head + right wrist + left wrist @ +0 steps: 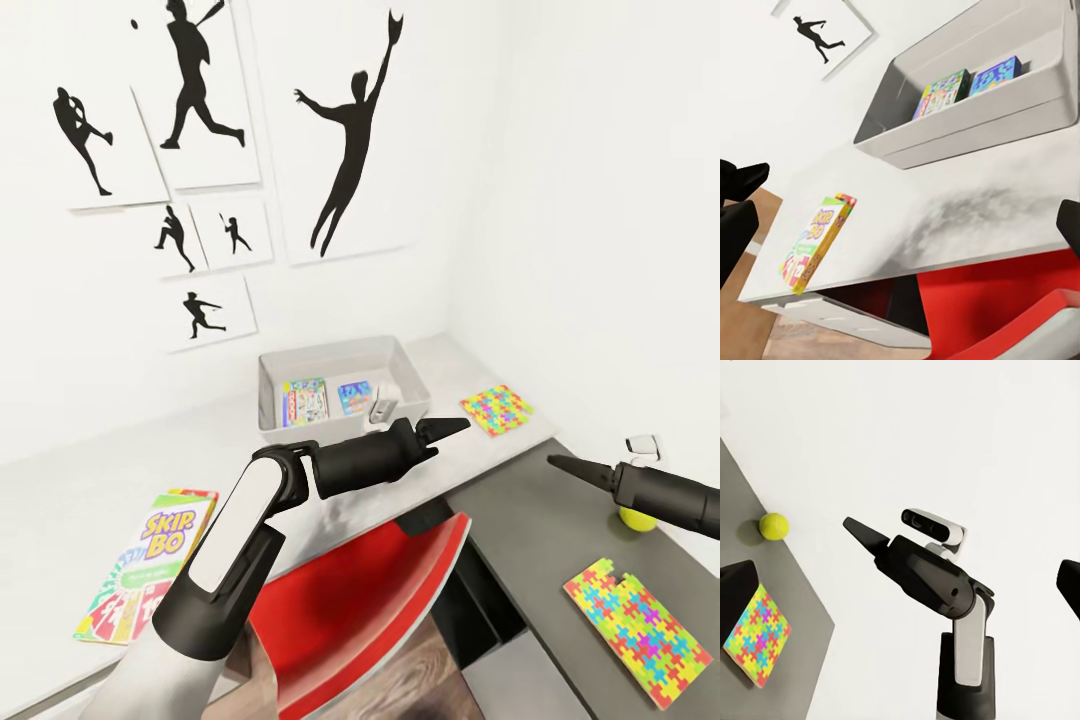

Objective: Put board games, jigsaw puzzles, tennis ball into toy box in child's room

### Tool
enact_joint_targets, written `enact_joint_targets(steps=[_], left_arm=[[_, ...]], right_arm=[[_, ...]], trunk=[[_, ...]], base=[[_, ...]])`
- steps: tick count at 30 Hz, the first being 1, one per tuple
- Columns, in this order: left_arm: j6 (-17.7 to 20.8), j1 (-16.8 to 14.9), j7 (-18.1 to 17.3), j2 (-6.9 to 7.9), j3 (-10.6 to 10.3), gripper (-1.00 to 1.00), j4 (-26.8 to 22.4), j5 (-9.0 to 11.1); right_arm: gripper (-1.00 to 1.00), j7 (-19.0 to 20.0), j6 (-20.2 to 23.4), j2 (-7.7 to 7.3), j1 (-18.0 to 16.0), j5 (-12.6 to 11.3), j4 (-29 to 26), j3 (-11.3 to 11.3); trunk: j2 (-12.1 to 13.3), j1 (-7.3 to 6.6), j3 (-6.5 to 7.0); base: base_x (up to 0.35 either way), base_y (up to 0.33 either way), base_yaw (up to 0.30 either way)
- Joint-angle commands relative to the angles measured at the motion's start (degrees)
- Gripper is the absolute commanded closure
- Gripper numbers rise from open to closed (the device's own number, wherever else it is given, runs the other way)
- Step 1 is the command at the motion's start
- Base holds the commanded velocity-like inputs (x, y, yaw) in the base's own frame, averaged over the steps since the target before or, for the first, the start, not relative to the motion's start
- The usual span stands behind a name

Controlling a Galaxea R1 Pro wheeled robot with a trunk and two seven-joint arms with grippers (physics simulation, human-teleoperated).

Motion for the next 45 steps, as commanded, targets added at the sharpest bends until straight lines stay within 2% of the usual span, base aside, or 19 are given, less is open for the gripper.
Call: enact_joint_targets(steps=[1,10,29,45], left_arm=[[0.1,-0.1,0.6,-0.02,0.0,-1.00,0.0,0.6],[0.1,0.0,0.6,-0.02,0.1,-1.00,0.0,0.6],[0.1,-0.1,0.5,-0.02,0.1,-1.00,0.0,0.6],[0.1,-0.1,0.6,-0.02,0.0,-1.00,0.0,0.5]], right_arm=[[-1.00,0.3,0.2,-0.01,-0.1,0.2,0.0,0.0],[-1.00,0.3,0.2,-0.01,-0.1,0.2,0.0,0.0],[-1.00,0.3,0.2,0.01,-0.1,0.2,0.0,0.1],[-1.00,0.3,0.2,0.05,-0.1,0.2,0.0,0.2]], trunk=[[-0.1,0.04,-0.01],[-0.1,0.04,0.83],[-0.1,0.04,2.59],[-0.1,0.04,4.08]], base=[[-0.012,0.007,0.000],[-0.047,0.086,0.000],[-0.021,0.226,0.000],[-0.001,0.049,0.000]])
